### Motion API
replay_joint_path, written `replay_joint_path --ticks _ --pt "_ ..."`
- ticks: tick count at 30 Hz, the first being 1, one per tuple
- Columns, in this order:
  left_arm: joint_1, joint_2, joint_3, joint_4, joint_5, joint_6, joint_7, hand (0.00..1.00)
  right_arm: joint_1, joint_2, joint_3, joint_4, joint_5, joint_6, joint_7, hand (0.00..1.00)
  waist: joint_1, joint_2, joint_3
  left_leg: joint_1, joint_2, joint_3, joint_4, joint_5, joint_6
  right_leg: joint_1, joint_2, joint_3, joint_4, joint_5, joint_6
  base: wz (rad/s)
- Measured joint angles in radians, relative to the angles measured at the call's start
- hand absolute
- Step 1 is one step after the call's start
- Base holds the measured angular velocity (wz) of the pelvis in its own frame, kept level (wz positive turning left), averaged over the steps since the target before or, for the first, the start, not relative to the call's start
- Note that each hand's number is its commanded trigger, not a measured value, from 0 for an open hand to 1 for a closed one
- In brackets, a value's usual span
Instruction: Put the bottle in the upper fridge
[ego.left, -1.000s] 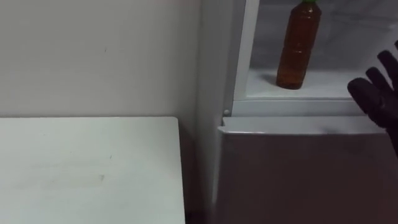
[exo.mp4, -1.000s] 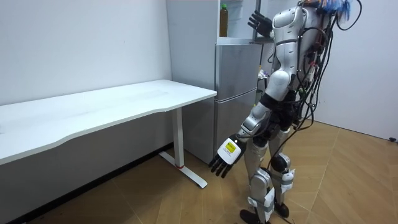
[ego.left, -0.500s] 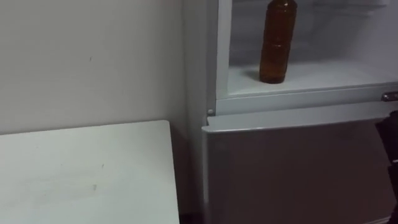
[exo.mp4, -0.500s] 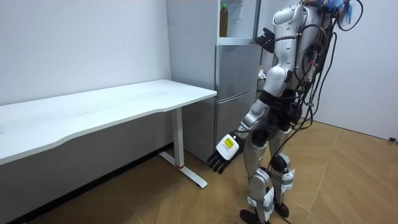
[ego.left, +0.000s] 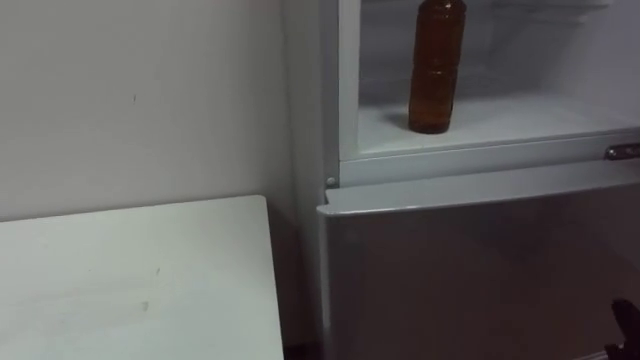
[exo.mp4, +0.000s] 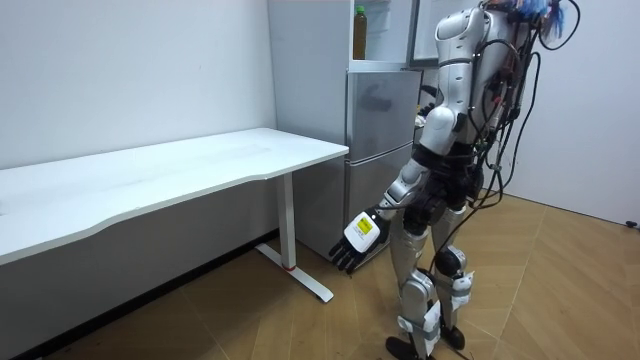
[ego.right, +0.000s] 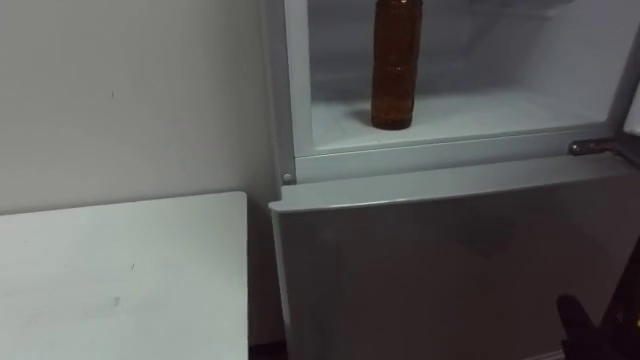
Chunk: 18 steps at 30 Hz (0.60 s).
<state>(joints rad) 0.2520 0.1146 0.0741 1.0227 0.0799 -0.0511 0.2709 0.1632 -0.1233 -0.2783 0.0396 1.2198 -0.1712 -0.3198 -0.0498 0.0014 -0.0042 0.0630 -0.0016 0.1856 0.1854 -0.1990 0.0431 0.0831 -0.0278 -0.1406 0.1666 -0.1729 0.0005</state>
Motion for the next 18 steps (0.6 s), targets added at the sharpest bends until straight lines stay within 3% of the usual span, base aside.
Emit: replay_joint_path --ticks 11,18 --pt "0.007 -0.005 0.017 -0.001 0.000 0.000 -0.024 0.00 0.017 -0.001 -0.062 0.119 -0.005 -0.039 -0.166 0.00 -0.003 -0.004 -0.0004 0.003 -0.005 -0.001 -0.012 0.000 0.000 -0.002 -0.003 0.001 -0.001 -0.007 0.003 0.00" --pt "0.011 -0.005 0.019 -0.034 -0.008 0.002 -0.025 0.00 0.017 -0.001 -0.073 0.226 -0.010 -0.046 -0.295 0.00 -0.036 -0.006 -0.0004 0.000 -0.010 -0.012 -0.018 0.000 0.000 0.003 -0.004 -0.008 -0.015 -0.007 0.004 0.04"
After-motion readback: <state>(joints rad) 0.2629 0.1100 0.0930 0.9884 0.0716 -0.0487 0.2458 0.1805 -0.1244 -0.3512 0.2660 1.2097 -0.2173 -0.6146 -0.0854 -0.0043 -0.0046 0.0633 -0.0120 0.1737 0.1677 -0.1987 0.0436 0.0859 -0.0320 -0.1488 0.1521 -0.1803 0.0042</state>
